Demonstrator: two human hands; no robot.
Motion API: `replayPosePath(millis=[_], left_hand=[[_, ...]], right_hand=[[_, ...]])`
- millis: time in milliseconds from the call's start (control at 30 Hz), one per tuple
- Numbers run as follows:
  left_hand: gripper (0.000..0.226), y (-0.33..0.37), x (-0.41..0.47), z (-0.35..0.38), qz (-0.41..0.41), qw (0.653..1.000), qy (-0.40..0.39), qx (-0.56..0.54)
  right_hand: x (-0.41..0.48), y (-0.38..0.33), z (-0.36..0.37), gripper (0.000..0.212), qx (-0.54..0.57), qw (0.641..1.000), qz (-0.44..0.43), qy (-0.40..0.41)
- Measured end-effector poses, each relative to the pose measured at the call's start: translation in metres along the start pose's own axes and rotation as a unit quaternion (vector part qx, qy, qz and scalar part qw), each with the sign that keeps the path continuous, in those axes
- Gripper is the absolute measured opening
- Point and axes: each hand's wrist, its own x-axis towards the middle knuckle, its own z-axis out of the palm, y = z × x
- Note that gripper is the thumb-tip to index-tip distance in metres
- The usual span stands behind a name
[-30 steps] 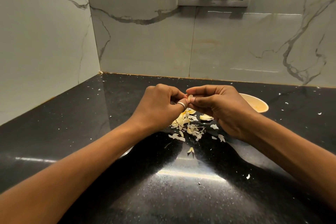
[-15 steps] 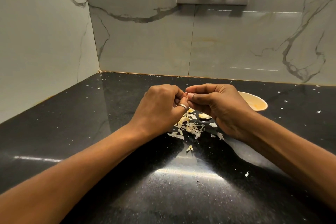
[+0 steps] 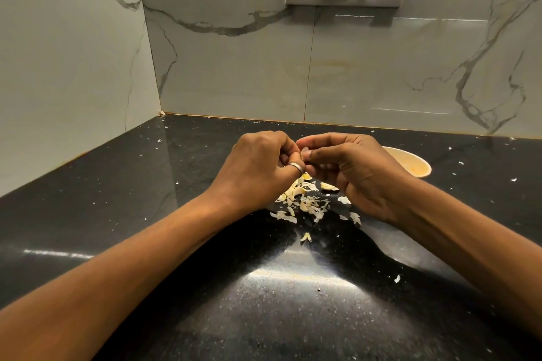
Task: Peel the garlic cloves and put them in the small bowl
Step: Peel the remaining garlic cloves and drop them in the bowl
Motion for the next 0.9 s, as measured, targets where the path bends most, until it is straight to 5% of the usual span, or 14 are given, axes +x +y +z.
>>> replayPosePath(millis=[367,900], left_hand=[[0.008,0.0037,0.0017,-0.0066,-0.074,0.986,-0.075,-0.125],[0.009,0.0044,0.0023,-0.0082,-0.068,0.991,-0.055,-0.1]], right_hand=[[-0.0013,-0.005,-0.0024,0.025,0.05,0.998,0.036,-0.019],[-0.0032,-0.0082,-0.0029,0.028,0.05,0.997,0.049,-0.027]])
